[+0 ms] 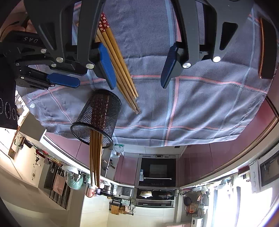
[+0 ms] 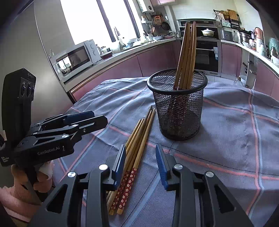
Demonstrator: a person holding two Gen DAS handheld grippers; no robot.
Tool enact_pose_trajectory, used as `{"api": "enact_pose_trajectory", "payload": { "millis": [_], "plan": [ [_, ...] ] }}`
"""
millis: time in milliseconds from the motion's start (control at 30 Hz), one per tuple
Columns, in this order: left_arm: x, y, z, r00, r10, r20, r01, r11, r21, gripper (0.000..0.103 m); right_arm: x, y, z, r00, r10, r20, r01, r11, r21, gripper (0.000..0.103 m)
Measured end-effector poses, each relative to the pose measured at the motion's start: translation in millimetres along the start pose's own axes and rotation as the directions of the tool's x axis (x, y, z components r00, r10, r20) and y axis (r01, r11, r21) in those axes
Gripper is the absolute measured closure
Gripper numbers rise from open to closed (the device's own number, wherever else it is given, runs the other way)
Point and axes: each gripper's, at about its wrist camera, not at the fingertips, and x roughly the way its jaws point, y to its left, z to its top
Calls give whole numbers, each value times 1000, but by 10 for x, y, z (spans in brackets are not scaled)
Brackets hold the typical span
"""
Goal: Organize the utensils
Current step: 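Withdraw the right gripper from the cup back toward the pile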
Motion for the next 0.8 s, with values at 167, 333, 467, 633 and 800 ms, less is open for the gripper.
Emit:
{"api": "enact_pose_trajectory", "payload": {
  "millis": [167,333,467,633,800],
  "plan": [
    [64,-26,-67,1000,-4,-23,4,1000,4,50,37,1,-35,1000,-5,-13,5,1000,2,70],
    [98,-50,-98,999,0,-34,1,1000,12,50,81,4,-42,1000,-4,-26,4,1000,4,70],
    [134,-52,-123,999,3,-45,-2,1000,13,50,123,11,-49,999,-6,-37,7,1000,6,70],
    [161,-46,-147,998,6,-56,-6,1000,13,50,164,8,-33,999,-7,-46,8,1000,8,70],
    [188,-49,-170,998,7,-63,-7,1000,13,50,185,0,-48,998,-9,-56,10,1000,6,70]
  ]
}}
